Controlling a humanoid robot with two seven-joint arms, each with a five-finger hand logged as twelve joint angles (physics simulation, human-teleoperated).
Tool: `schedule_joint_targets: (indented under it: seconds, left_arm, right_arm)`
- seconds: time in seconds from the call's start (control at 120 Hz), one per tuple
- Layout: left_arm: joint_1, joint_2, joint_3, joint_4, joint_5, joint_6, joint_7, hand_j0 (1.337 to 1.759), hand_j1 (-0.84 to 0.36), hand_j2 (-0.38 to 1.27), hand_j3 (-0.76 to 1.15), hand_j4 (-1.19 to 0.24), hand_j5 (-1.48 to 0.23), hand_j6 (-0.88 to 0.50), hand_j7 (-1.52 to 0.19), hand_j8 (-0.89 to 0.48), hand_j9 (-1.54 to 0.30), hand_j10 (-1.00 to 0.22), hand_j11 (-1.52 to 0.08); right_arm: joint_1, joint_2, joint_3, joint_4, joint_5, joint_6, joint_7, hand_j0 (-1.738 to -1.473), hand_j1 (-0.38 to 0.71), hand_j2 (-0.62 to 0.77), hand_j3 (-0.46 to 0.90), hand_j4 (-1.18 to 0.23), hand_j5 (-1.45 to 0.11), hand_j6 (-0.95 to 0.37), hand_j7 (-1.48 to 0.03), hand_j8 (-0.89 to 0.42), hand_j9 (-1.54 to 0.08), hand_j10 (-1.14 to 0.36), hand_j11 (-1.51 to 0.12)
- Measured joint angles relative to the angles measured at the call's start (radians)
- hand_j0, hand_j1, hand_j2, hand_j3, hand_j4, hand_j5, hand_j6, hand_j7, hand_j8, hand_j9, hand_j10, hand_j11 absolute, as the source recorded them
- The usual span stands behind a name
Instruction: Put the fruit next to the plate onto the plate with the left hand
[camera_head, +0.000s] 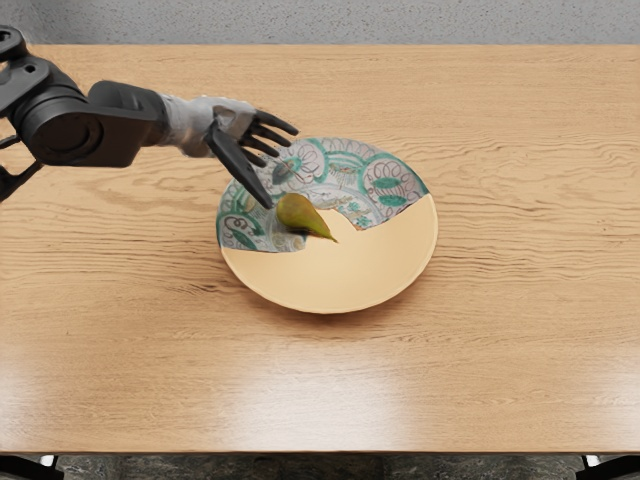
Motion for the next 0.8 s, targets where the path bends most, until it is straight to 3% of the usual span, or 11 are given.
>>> schedule_joint_targets:
  seconds: [0.1,0.192,0.308,0.483,0.8]
  left_arm:
    - [0.187,0.081,-0.13,0.002,-0.183,-0.187,0.0,1.658,0.21,0.09,0.0,-0.12,-0.17,-0.11,-0.16,-0.1,-0.16,-0.11,-0.16]
    - [0.295,0.128,-0.243,0.005,-0.315,-0.255,0.0,1.658,0.25,0.06,0.0,-0.09,-0.12,-0.08,-0.12,-0.08,-0.12,-0.08,-0.12]
    - [0.317,0.29,-0.301,0.009,-0.418,-0.288,0.0,1.658,0.28,0.04,0.0,-0.06,-0.08,-0.06,-0.08,-0.06,-0.08,-0.06,-0.08]
    - [0.382,0.397,-0.322,0.044,-0.46,-0.301,0.0,1.658,0.3,0.02,0.0,-0.04,-0.06,-0.04,-0.06,-0.04,-0.06,-0.04,-0.06]
    - [0.409,0.464,-0.325,0.085,-0.47,-0.304,0.0,1.658,0.31,0.01,0.0,-0.03,-0.04,-0.03,-0.04,-0.03,-0.04,-0.03,-0.04]
  right_arm:
    - [0.0,0.0,0.0,0.0,0.0,0.0,0.0,-1.658,-0.35,0.0,0.0,0.0,0.0,0.0,0.0,0.0,0.0,0.0,0.0]
    - [0.0,0.0,0.0,0.0,0.0,0.0,0.0,-1.658,-0.35,0.0,0.0,0.0,0.0,0.0,0.0,0.0,0.0,0.0,0.0]
    - [0.0,0.0,0.0,0.0,0.0,0.0,0.0,-1.658,-0.35,0.0,0.0,0.0,0.0,0.0,0.0,0.0,0.0,0.0,0.0]
    - [0.0,0.0,0.0,0.0,0.0,0.0,0.0,-1.658,-0.35,0.0,0.0,0.0,0.0,0.0,0.0,0.0,0.0,0.0,0.0]
    - [0.0,0.0,0.001,0.0,0.0,0.0,0.0,-1.658,-0.35,0.0,0.0,0.0,0.0,0.0,0.0,0.0,0.0,0.0,0.0]
